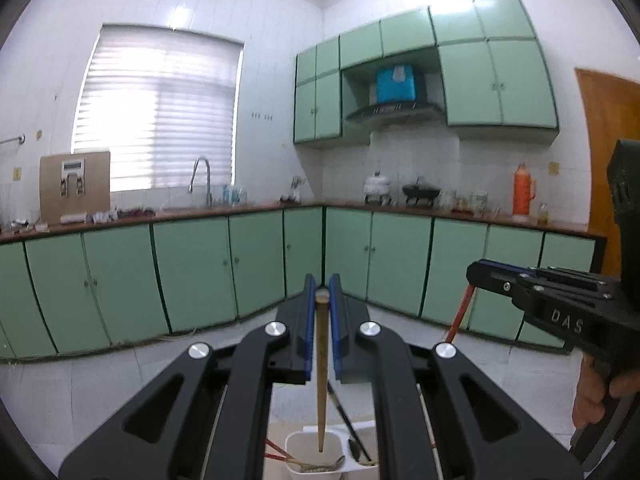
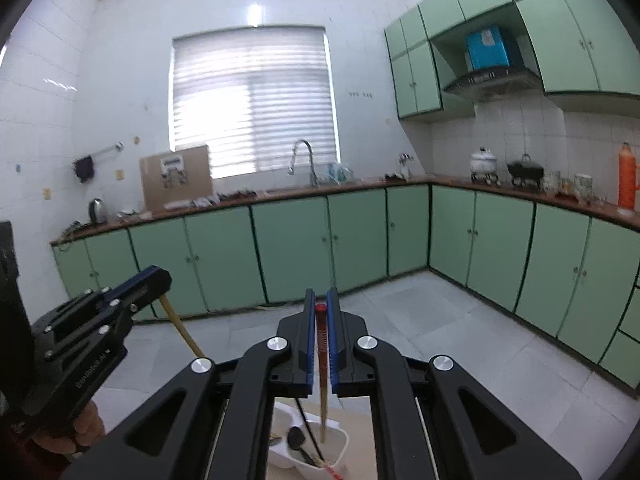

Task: Organize utensils
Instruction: 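Lift both chopsticks, carry them over the white holder and lower them in, then open both tools to release the chopsticks into the holder, then withdraw both tools toward the last two chopsticks on the table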

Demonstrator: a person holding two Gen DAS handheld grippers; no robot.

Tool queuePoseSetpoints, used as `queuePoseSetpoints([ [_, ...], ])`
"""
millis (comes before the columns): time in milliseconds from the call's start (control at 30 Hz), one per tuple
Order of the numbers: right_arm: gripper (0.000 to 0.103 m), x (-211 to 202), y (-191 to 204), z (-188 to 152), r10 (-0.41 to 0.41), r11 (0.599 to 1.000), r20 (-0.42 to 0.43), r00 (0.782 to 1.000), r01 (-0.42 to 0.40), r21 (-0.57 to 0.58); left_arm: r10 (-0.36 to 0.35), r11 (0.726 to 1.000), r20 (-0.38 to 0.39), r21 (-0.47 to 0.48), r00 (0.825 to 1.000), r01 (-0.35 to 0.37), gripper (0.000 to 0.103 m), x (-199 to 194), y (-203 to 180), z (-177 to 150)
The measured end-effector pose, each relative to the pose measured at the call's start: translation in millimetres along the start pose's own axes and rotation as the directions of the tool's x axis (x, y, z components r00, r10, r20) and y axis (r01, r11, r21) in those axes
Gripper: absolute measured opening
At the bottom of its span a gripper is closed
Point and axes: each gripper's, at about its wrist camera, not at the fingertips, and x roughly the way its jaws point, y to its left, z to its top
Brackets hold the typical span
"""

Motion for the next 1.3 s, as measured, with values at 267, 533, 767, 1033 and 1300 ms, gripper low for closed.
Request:
queuePoseSetpoints([
  [267, 0.006, 46.7, -3.4, -58.6, -0.004, 1.000, -0.092, 0.996, 0.006, 0.017, 0.038, 0.999, -0.149, 0.000, 0.988, -0.038, 0.006, 50.8, 19.2, -52.6],
  [533, 0.018, 53.3, -1.3, -86.8, -0.028, 0.999, -0.158, 0.987, 0.031, 0.017, 0.042, 0.999, -0.238, -0.021, 0.970, -0.048, 0.046, 55.5, 40.3, -84.2],
  [767, 0.061, 16.7, -4.9, -98.2, -0.072, 0.996, -0.105, 0.992, 0.078, 0.050, 0.042, 0.998, -0.184, -0.043, 0.982, -0.051, 0.073, 10.9, 50.4, -89.0],
  [1033, 0.084, -46.8, 10.5, -145.7, -0.132, 0.989, -0.057, 0.990, 0.136, 0.060, 0.069, 0.996, -0.175, -0.042, 0.982, -0.077, 0.087, -62.4, 48.7, -134.6],
  [1300, 0.084, -68.0, 41.0, -253.5, -0.144, 0.982, -0.216, 0.966, 0.167, 0.093, 0.132, 0.990, -0.310, -0.002, 0.941, -0.139, 0.087, -87.7, 48.8, -221.3],
])
